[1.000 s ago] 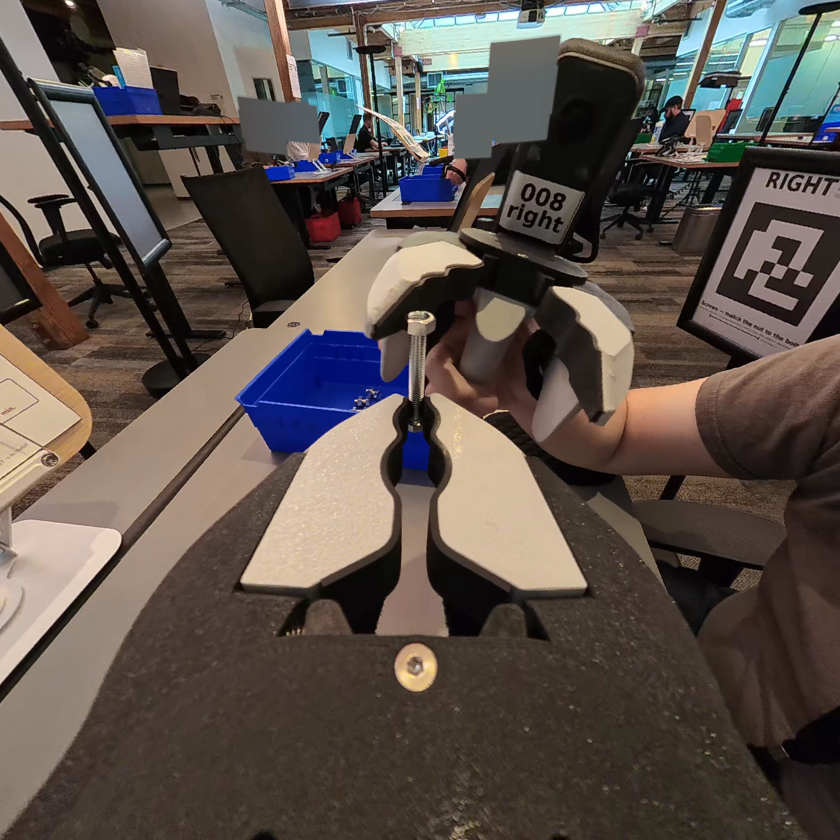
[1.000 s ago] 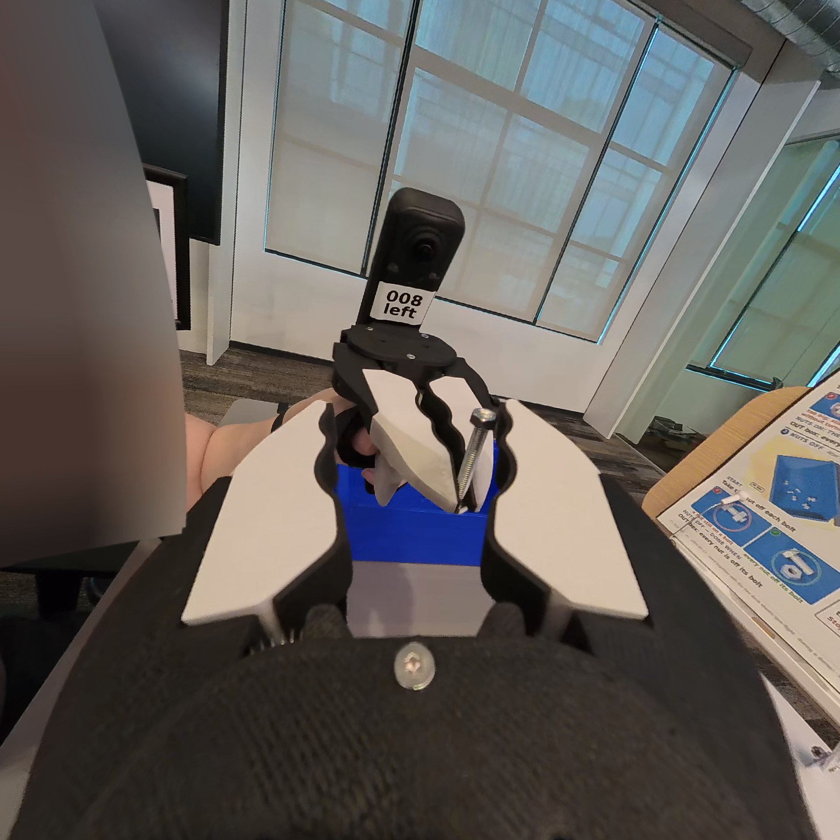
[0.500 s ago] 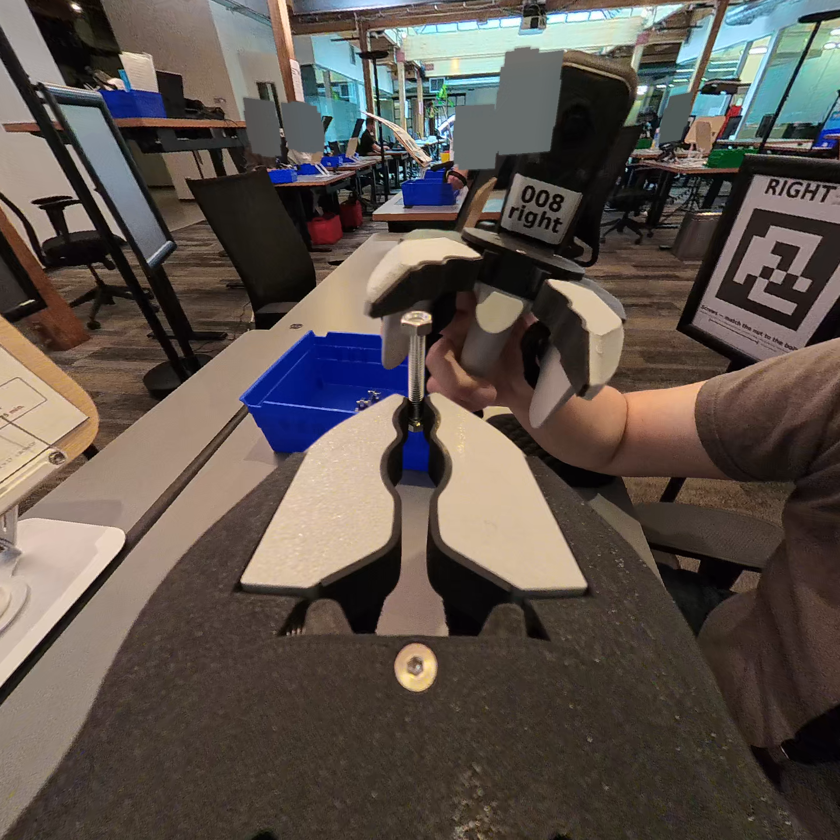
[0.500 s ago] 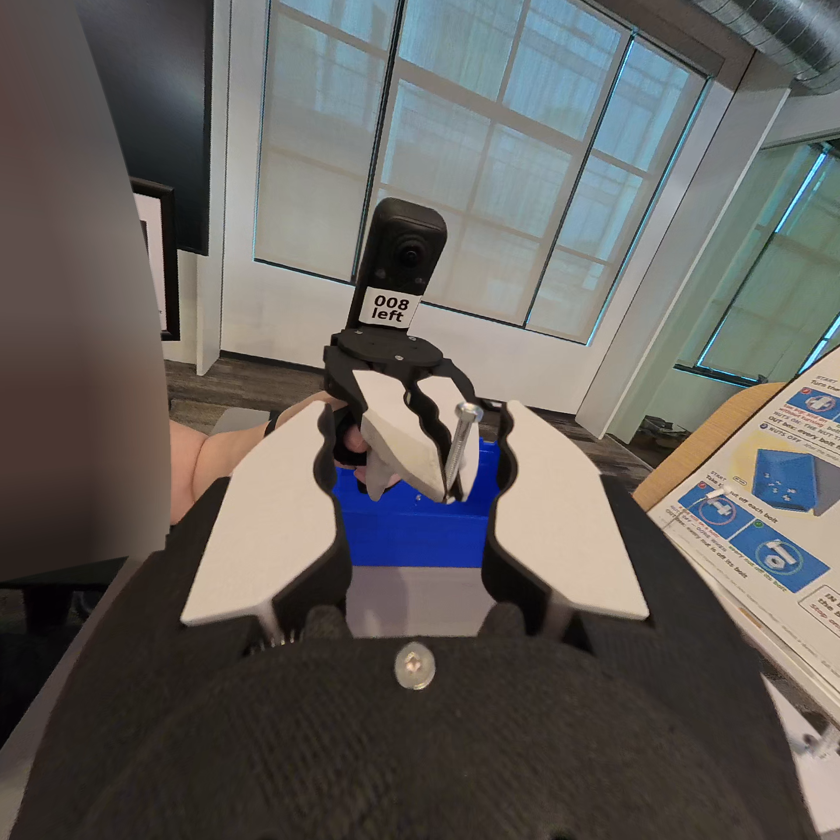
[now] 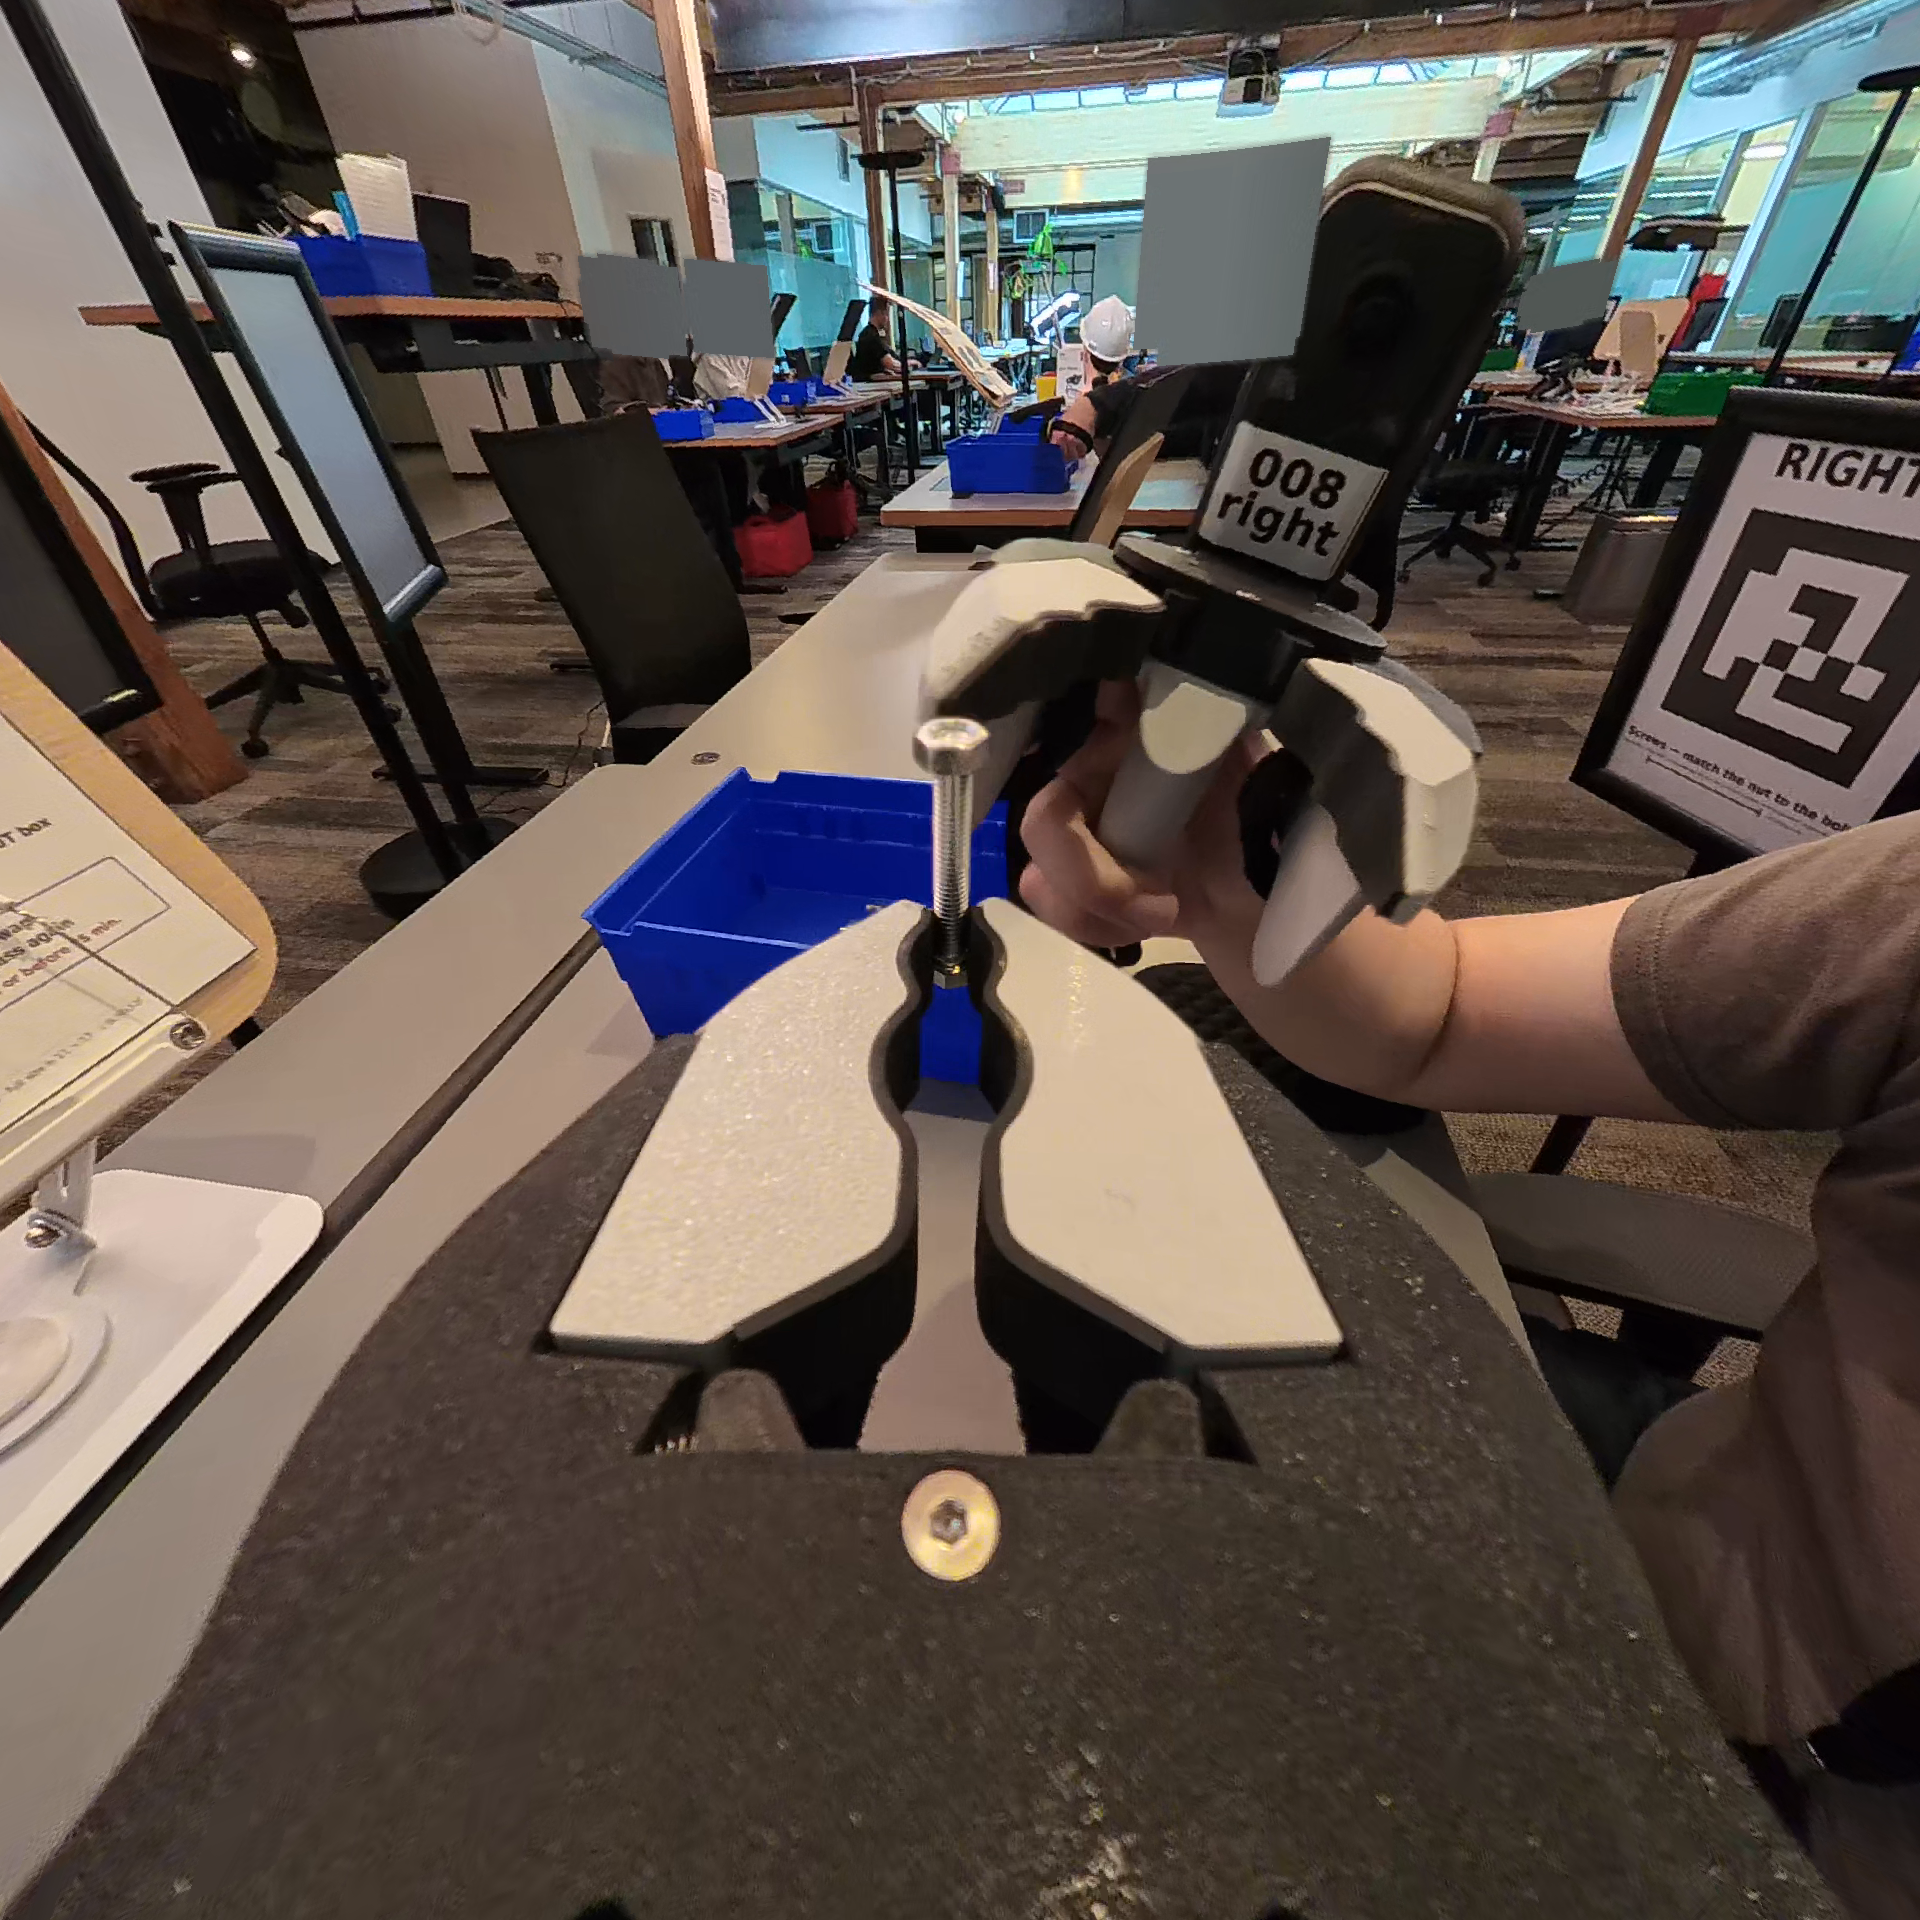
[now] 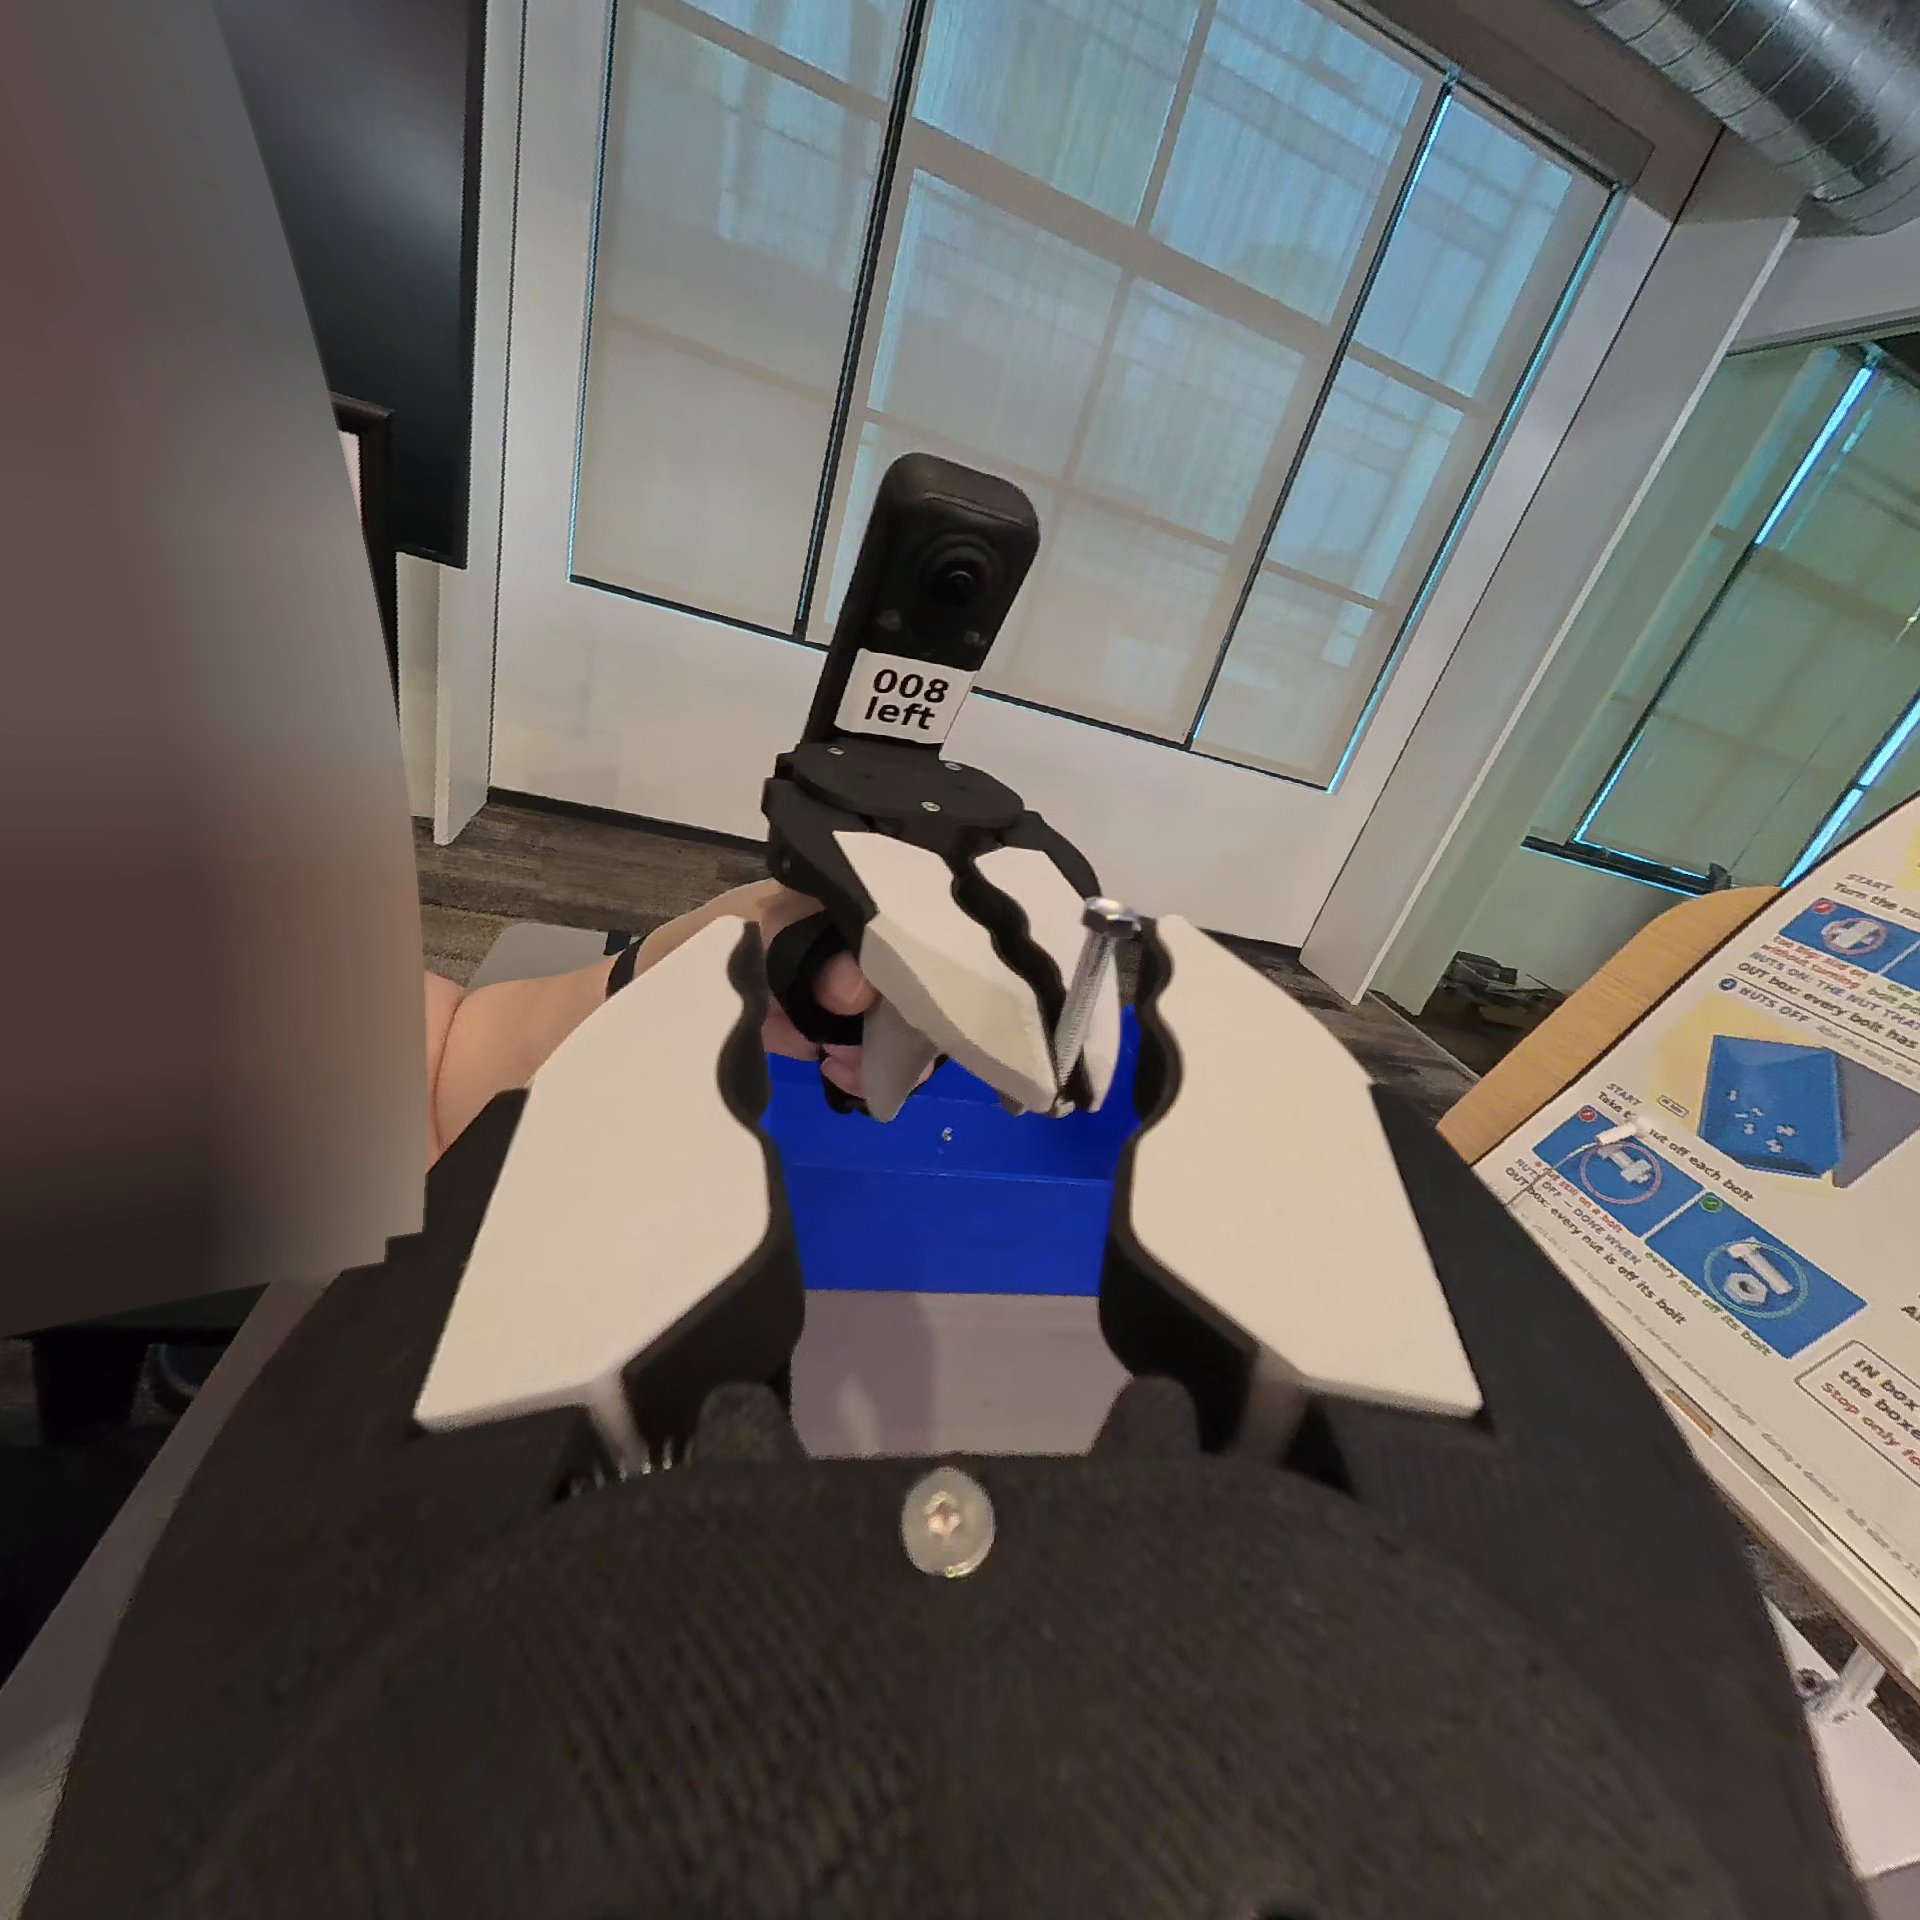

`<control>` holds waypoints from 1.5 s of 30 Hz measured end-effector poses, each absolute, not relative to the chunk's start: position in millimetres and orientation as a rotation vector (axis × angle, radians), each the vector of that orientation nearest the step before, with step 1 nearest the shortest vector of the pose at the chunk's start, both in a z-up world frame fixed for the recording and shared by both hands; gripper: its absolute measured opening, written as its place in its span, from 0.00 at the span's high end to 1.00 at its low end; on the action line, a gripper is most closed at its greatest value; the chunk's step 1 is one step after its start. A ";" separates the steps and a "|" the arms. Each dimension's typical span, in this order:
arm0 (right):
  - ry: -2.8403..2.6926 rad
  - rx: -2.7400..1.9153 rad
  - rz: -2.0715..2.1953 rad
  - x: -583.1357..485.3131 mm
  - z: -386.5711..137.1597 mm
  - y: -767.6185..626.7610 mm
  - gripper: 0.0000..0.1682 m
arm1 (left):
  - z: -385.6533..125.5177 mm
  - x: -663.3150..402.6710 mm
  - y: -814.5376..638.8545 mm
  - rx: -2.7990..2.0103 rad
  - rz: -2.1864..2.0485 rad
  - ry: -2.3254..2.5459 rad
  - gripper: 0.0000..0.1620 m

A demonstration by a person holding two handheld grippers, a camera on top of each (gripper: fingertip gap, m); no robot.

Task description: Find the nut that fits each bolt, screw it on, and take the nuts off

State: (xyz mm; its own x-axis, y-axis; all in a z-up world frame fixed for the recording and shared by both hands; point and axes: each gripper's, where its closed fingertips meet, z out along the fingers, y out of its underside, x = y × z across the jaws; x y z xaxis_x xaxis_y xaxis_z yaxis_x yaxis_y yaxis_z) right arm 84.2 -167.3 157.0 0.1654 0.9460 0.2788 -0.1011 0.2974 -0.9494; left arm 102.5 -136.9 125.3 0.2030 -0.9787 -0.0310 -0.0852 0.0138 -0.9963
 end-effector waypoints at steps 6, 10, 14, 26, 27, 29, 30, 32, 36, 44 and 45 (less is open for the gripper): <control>-1.158 -0.996 0.972 74.0 146.4 -166.7 0.58 | 117.0 113.8 -145.8 -1.335 -0.975 1.192 0.97; -1.158 -0.982 0.908 76.4 148.2 -165.5 0.57 | 123.1 104.1 -136.9 -1.345 -0.996 1.136 0.97; -1.147 -0.984 0.934 79.8 150.9 -165.0 0.59 | 127.4 95.3 -129.8 -1.356 -1.015 1.095 0.97; -1.149 -0.983 0.931 79.8 149.5 -163.8 0.60 | 122.6 99.0 -130.2 -1.372 -1.028 1.111 0.97; -1.140 -0.982 0.944 81.5 151.3 -163.7 0.60 | 123.3 97.8 -129.6 -1.371 -1.033 1.106 0.97; -1.106 -0.990 0.958 83.1 153.7 -160.1 0.60 | 122.5 101.6 -134.5 -1.364 -1.062 1.122 0.97; -1.096 -0.996 0.959 82.8 153.1 -158.0 0.60 | 120.1 105.3 -137.5 -1.365 -1.067 1.140 0.97; -1.106 -1.007 0.965 79.6 149.4 -157.6 0.60 | 114.9 111.8 -141.2 -1.367 -1.050 1.171 0.97; -1.145 -1.005 0.924 77.4 145.5 -159.5 0.59 | 115.5 108.5 -135.3 -1.373 -1.032 1.150 0.97; -1.085 -1.027 0.975 81.5 148.3 -151.5 0.59 | 114.3 110.6 -139.1 -1.369 -1.059 1.168 0.97; -1.104 -1.029 0.981 79.0 146.0 -153.5 0.59 | 112.1 113.0 -140.0 -1.372 -1.047 1.178 0.97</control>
State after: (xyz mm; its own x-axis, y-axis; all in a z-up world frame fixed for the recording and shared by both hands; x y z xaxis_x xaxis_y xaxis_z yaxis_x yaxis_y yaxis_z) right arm 79.0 -153.5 146.0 0.1741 0.9610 0.2148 -0.1004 0.2344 -0.9670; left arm 113.0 -140.0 112.1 0.1489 -0.9889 0.0030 -0.1187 -0.0209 -0.9927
